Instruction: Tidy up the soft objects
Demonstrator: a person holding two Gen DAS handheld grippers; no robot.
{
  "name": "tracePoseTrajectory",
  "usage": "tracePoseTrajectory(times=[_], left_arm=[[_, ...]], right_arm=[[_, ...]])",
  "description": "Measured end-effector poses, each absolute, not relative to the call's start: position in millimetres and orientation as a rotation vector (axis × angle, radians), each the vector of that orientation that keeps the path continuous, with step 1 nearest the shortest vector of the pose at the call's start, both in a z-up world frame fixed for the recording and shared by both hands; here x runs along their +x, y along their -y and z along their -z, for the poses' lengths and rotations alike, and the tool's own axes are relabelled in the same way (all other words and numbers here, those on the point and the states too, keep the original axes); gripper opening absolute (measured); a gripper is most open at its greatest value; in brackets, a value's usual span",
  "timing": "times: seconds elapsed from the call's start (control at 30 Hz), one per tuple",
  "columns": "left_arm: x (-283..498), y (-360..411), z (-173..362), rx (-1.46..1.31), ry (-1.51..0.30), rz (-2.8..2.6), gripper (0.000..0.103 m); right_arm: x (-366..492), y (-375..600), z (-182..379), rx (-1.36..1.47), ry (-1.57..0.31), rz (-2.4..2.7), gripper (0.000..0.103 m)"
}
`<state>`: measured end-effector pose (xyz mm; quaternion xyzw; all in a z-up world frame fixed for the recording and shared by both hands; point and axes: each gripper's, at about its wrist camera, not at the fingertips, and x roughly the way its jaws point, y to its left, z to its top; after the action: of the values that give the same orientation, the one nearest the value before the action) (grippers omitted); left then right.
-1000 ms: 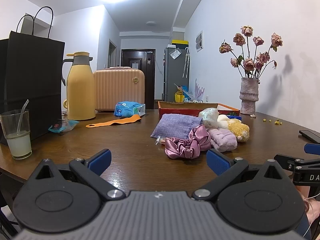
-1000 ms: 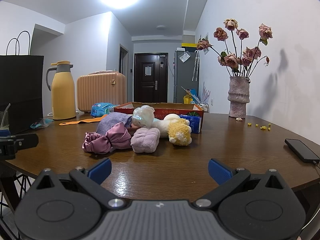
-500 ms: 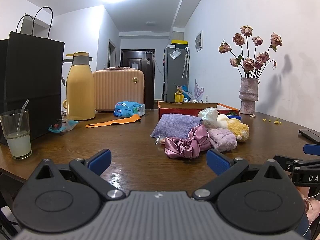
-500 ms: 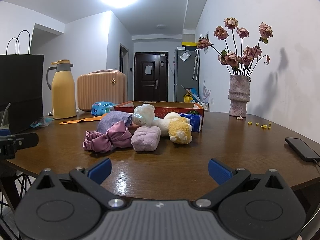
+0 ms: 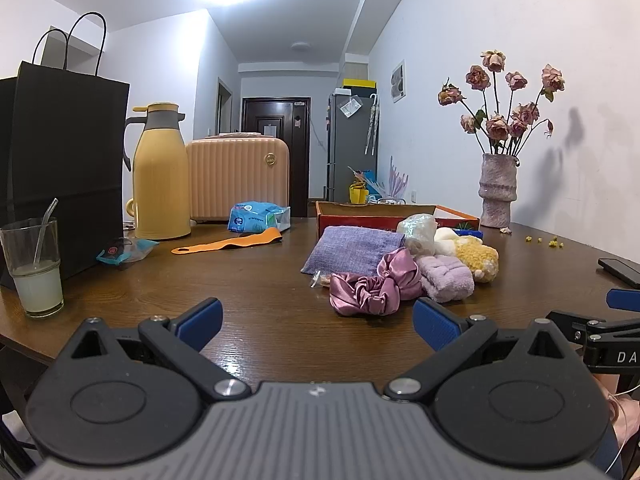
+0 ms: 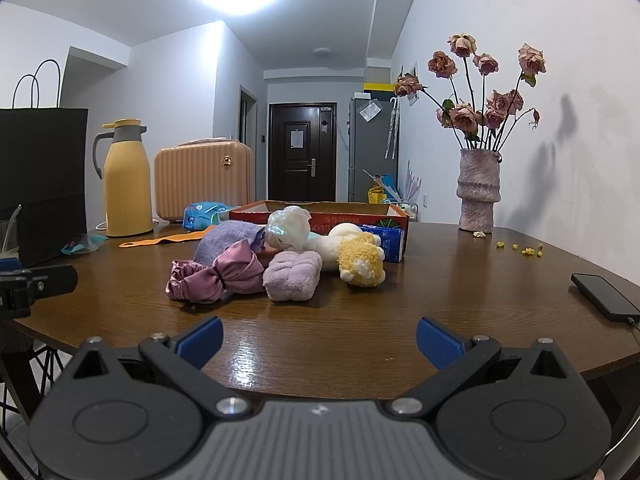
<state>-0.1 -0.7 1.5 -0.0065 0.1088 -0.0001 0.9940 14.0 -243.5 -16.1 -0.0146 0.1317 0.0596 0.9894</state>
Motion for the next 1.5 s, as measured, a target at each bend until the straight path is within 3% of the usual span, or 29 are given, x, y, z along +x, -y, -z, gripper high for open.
tracePoseTrajectory(times=[1.27,1.5], left_arm=[[1.8,9.1,5.5,-0.002,-0.225,0.008,0.103],[36.6,8.8,10.7,0.029,-0.274,0.007,0.103]], right_arm=[[17.8,241.3,26.1,-0.026,-0.276,-0.12,0.103],[37.1,247.9,23.4,-0.025,-0.275,-0.124,0.103]])
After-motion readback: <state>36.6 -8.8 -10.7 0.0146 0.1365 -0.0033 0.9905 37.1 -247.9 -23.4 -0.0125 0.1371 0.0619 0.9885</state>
